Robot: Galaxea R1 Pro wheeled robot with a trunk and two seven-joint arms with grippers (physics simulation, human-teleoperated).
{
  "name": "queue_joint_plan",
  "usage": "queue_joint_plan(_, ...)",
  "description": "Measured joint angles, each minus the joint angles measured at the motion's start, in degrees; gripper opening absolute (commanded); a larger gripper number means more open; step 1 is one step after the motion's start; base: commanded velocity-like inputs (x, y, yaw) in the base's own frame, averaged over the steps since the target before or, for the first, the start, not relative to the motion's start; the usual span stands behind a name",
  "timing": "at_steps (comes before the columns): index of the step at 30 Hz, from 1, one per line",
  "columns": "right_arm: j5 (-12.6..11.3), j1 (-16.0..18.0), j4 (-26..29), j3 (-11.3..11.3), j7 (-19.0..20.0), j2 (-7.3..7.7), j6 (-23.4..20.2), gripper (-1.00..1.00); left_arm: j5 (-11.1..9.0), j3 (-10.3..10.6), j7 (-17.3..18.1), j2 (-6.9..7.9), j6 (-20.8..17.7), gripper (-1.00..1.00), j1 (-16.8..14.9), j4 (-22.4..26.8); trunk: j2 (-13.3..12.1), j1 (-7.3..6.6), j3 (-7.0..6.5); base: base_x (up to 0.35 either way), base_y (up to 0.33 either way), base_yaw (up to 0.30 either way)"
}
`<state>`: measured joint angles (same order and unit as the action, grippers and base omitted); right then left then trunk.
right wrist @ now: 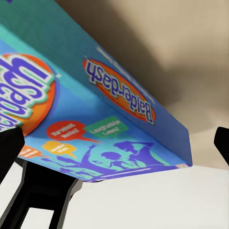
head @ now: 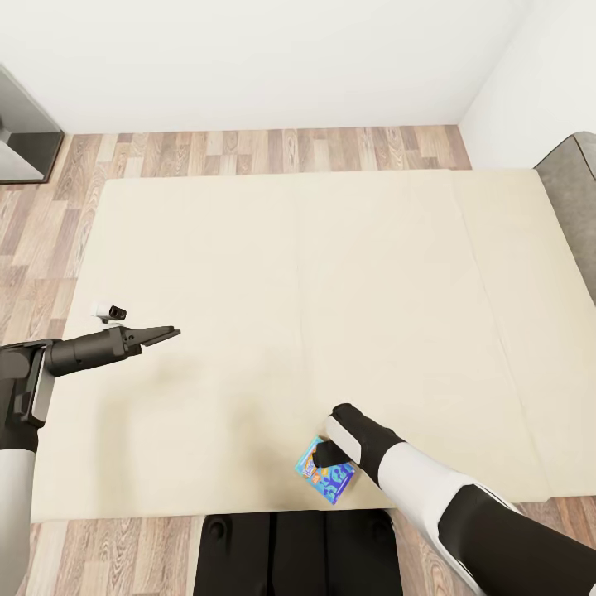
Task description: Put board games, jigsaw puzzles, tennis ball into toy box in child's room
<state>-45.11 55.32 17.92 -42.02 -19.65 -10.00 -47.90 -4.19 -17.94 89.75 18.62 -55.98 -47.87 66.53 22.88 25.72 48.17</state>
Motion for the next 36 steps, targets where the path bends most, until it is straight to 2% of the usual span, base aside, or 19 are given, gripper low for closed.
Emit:
queue_joint_plan(8, 0.7, 0.1, 0.0, -0.1, 0.2, 0.00, -1.2, 1.00, 0.0, 0.0, 0.0, 0.00, 0.0, 1.00, 0.0, 0.0, 0.0, 0.00, 0.33, 0.000, 0.000, 0.069)
queue_joint_plan(9, 1.0, 0.0, -0.2, 0.0, 0.4, 0.00, -0.4, 1.00, 0.0, 0.0, 0.0, -0.01, 0.0, 1.00, 0.0, 0.0, 0.0, 0.01, 0.41, 0.000, 0.000, 0.093)
queue_joint_plan(13, 0.4, 0.0, 0.2, -0.1, 0.3, 0.00, -1.5, 1.00, 0.0, 0.0, 0.0, 0.01, 0.0, 1.00, 0.0, 0.0, 0.0, 0.00, 0.58, 0.000, 0.000, 0.046)
queue_joint_plan(21, 2.2, -0.1, -0.4, -0.1, 5.4, 0.00, 0.1, 1.00, 0.0, 0.0, 0.0, -0.01, 0.0, 1.00, 0.0, 0.0, -0.1, 0.03, 0.64, 0.000, 0.000, 0.006)
queue_joint_plan(36, 2.2, -0.1, -0.4, -0.2, 6.5, 0.00, -0.2, 1.00, 0.0, 0.0, 0.0, -0.01, 0.1, 1.00, 0.0, 0.0, -0.1, 0.03, 0.65, 0.000, 0.000, 0.000)
